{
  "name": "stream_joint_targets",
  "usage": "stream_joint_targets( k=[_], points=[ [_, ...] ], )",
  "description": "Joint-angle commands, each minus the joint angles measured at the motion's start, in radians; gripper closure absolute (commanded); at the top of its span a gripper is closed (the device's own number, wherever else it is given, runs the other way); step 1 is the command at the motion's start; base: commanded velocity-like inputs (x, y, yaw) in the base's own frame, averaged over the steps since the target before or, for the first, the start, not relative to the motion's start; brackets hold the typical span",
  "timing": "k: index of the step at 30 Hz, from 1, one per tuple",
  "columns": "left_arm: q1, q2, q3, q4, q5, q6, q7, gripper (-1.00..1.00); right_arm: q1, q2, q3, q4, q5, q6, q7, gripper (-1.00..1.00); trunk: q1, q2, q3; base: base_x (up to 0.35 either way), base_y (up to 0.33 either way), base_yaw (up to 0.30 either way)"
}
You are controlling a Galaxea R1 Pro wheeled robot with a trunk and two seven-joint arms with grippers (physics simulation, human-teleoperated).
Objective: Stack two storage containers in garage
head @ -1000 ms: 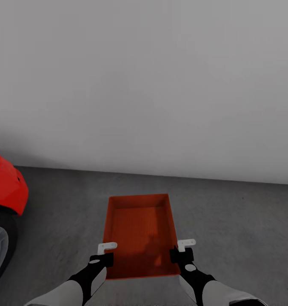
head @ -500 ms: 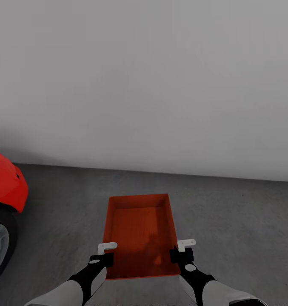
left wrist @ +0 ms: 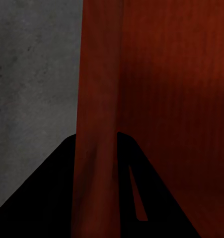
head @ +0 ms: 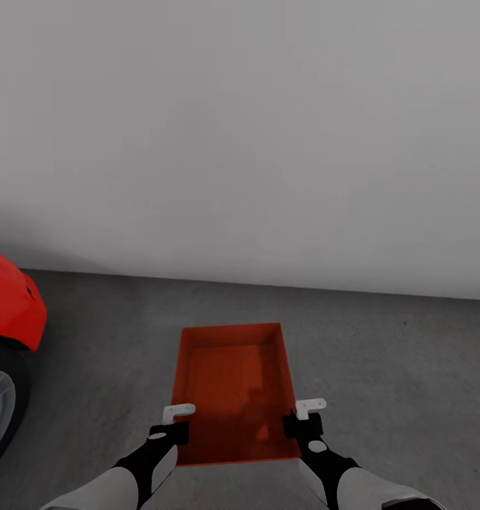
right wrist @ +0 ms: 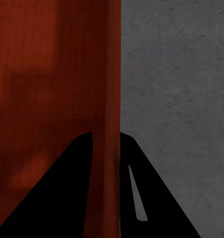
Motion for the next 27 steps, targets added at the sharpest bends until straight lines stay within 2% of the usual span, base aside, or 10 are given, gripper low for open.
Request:
stream_joint_targets(
  k=[1,11,19,27],
  points=[
    [-0.001,0.008,0.029,-0.006,-0.009,0.001,0.01,1.0,-0.001,-0.006,-0.058,0.003,-0.013,-0.003,-0.007,1.0,0.0,-0.002,-0.002,0.0,0.0,0.0],
    [-0.001,0.009,0.029,-0.005,-0.009,-0.001,0.01,1.0,-0.001,-0.007,-0.059,0.002,-0.013,-0.002,-0.007,1.0,0.0,-0.002,-0.002,0.0,0.0,0.0],
    [-0.001,0.012,0.027,-0.004,-0.008,-0.038,0.01,1.0,-0.001,-0.006,-0.059,0.002,-0.011,-0.001,-0.007,1.0,0.0,-0.002,-0.002,0.0,0.0,0.0],
    [-0.001,-0.003,0.028,-0.01,-0.012,-0.038,0.002,1.0,-0.001,-0.006,-0.059,0.002,-0.011,-0.001,-0.007,1.0,0.0,-0.002,-0.002,0.0,0.0,0.0]
  ],
)
